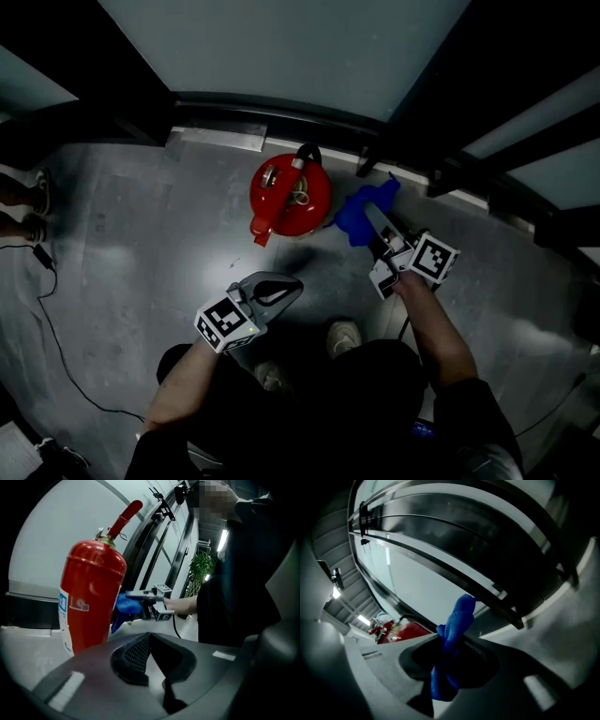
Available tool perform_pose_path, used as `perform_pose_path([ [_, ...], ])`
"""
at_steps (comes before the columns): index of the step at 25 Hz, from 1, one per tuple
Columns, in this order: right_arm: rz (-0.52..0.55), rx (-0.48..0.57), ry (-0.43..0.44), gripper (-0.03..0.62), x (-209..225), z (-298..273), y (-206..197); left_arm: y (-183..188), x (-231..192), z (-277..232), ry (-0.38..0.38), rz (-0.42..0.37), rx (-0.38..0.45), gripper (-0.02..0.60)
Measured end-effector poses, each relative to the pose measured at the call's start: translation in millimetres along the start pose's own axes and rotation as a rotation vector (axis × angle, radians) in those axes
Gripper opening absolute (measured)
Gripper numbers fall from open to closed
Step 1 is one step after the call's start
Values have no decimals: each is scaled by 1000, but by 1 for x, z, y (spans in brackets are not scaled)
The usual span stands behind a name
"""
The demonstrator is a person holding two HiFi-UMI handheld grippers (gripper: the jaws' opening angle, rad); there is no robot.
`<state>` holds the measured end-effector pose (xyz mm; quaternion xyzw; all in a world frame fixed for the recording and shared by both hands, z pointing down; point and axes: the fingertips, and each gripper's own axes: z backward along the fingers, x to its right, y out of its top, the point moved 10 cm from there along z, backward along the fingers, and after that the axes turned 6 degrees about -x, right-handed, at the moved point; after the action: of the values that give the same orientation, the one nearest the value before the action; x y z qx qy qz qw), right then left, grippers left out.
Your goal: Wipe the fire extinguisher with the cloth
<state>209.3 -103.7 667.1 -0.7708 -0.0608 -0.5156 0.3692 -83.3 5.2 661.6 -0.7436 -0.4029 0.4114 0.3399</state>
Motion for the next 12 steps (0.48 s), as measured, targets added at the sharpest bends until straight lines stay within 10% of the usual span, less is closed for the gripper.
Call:
perform_pose_path([
  [12,181,-25,428,104,-143,-5,35,19,3,-11,-68,-42,45,8],
])
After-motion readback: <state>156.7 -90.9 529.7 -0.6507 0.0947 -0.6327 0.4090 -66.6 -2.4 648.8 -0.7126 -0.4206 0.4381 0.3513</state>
